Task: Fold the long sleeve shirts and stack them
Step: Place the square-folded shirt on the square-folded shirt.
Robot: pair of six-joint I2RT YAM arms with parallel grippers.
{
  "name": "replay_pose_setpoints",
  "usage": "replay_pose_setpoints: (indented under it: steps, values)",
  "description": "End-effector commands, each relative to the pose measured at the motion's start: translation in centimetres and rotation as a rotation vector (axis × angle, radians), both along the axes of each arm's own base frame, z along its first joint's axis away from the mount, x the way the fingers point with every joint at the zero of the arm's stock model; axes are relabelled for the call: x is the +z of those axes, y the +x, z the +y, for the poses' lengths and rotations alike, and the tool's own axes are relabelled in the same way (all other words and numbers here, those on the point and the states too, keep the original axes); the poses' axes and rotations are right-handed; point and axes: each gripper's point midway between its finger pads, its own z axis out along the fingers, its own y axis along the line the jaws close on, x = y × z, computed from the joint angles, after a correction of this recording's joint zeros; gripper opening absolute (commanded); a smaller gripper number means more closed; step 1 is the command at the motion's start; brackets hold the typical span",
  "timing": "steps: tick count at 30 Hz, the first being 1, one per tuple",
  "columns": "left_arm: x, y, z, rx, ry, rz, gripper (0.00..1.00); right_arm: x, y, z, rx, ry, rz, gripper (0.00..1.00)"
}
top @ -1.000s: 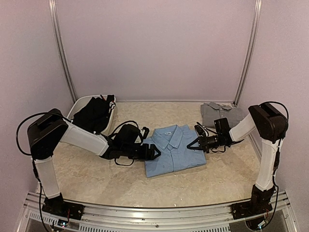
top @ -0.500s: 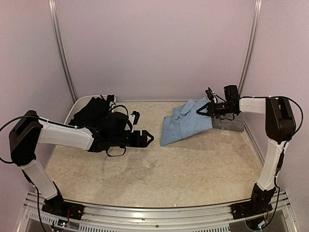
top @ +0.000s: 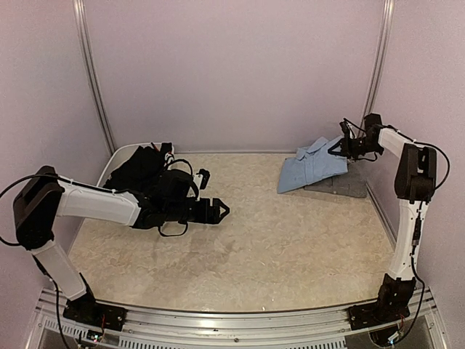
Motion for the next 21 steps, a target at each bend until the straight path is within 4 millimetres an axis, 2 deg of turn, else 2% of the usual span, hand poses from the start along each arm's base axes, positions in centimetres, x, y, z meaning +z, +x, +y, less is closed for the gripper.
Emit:
replay_pose_setpoints:
  steps: [1, 8, 11, 14, 18, 21]
  values:
    - [-0.7, -0.3, -0.3, -0.03, 0.017, 0.017, 0.85, -2.3, -0.5, -5.5, -0.044, -0.024, 0.08, 0.0]
    - [-1.6, -0.7, -1.1, -0.054, 0.02, 0.043, 0.85, -3.6, -1.8, -11.9, -0.109, 0.001, 0.098, 0.0]
    - [-1.9, -0.7, -1.6, -0.064, 0.02, 0.05, 0.85, -4.5, -2.2, -13.8, -0.167, -0.049, 0.121, 0.0]
    - [-2.0, -0.7, -2.0, -0.076, 0.02, 0.055, 0.85, -6.2, -2.6, -14.8, -0.193, -0.061, 0.162, 0.0]
    - [-1.9, -0.8, -2.5, -0.089, 0.023, 0.055, 0.85, -8.9, -3.1, -16.4, -0.251, -0.155, 0.235, 0.18]
    - [-2.0, -0.9, -2.5, -0.089, 0.026, 0.056, 0.85, -9.2, -3.4, -17.6, -0.299, -0.224, 0.26, 0.32]
